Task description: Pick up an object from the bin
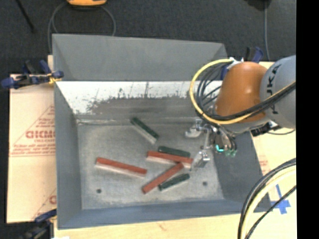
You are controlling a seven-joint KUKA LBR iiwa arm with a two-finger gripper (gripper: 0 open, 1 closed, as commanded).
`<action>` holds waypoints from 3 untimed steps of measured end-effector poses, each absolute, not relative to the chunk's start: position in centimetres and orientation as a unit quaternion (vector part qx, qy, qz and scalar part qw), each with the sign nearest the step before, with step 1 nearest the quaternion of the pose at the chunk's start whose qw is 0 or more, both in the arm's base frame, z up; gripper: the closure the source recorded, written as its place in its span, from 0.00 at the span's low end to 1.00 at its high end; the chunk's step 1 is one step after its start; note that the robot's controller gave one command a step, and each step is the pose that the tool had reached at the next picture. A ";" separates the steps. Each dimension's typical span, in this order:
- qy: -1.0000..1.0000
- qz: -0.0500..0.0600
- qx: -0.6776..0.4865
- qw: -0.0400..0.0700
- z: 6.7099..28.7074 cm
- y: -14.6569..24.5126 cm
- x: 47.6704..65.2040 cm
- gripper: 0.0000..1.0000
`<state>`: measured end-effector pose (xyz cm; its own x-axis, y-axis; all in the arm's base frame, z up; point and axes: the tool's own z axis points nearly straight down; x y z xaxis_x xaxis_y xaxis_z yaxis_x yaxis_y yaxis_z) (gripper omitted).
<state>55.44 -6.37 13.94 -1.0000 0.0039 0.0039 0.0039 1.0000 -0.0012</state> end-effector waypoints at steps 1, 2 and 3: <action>-1.000 0.001 -0.001 -0.002 14.4 -6.4 55.6 0.00; -0.986 0.004 0.168 -0.001 8.1 -3.4 56.1 1.00; -0.986 0.004 0.168 -0.001 8.1 -3.4 56.1 1.00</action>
Offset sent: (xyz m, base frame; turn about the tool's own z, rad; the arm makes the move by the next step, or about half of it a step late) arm 0.0018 0.0349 -0.0694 -0.3445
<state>56.12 -3.41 8.07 -0.9435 -0.3314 -0.0004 -0.3314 0.9434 -0.0084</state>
